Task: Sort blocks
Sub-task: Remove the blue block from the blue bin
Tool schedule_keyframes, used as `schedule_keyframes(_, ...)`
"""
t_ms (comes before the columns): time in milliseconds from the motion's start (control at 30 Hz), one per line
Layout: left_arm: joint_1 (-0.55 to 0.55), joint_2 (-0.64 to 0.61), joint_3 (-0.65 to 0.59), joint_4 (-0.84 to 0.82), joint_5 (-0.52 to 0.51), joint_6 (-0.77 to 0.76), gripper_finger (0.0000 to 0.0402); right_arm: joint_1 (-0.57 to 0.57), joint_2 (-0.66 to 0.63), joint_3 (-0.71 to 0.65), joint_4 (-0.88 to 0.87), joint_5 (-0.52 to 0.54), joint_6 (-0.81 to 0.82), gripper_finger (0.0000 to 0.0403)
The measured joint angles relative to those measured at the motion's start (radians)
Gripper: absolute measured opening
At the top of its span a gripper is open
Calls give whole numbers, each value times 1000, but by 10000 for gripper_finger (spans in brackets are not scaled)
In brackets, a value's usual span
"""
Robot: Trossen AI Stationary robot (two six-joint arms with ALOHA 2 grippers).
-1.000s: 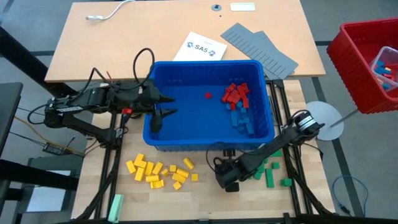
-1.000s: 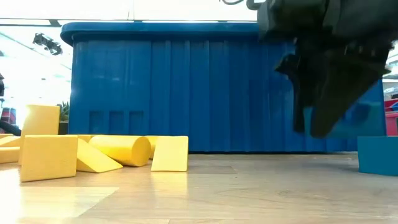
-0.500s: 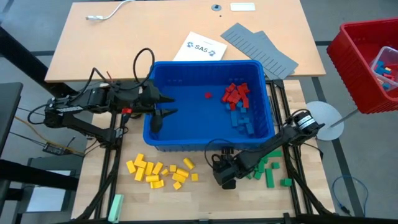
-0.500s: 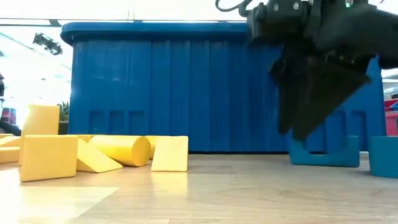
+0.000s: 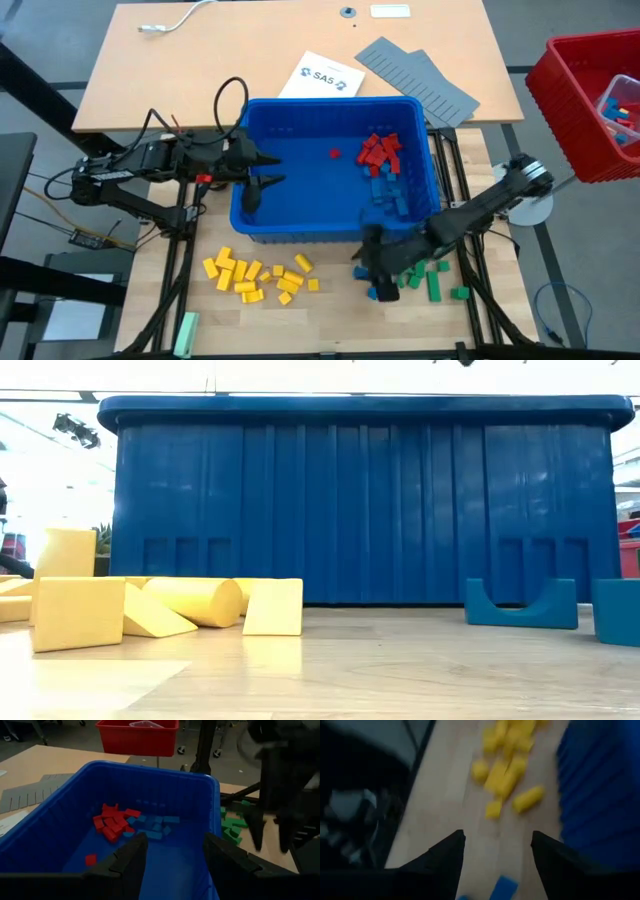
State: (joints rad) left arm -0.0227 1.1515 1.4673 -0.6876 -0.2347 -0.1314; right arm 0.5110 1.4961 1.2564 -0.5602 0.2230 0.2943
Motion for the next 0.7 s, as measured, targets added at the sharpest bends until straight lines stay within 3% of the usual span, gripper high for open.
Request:
schedule_keyframes(167, 0, 0, 0, -1, -11, 0, 202, -37, -152, 0, 25, 165, 11, 221)
schedule_keyframes(267, 0, 0, 0, 0, -14, 0, 202, -88, -217, 0, 17, 206, -18, 233)
schedule_keyframes(567, 1, -1, 0, 10, -113, 55, 202, -467, -270, 1, -65, 192, -220, 314)
schedule_keyframes(700, 2, -2, 0, 10, -168, 99, 202, -644, -220, 1, -71, 104, -333, 326)
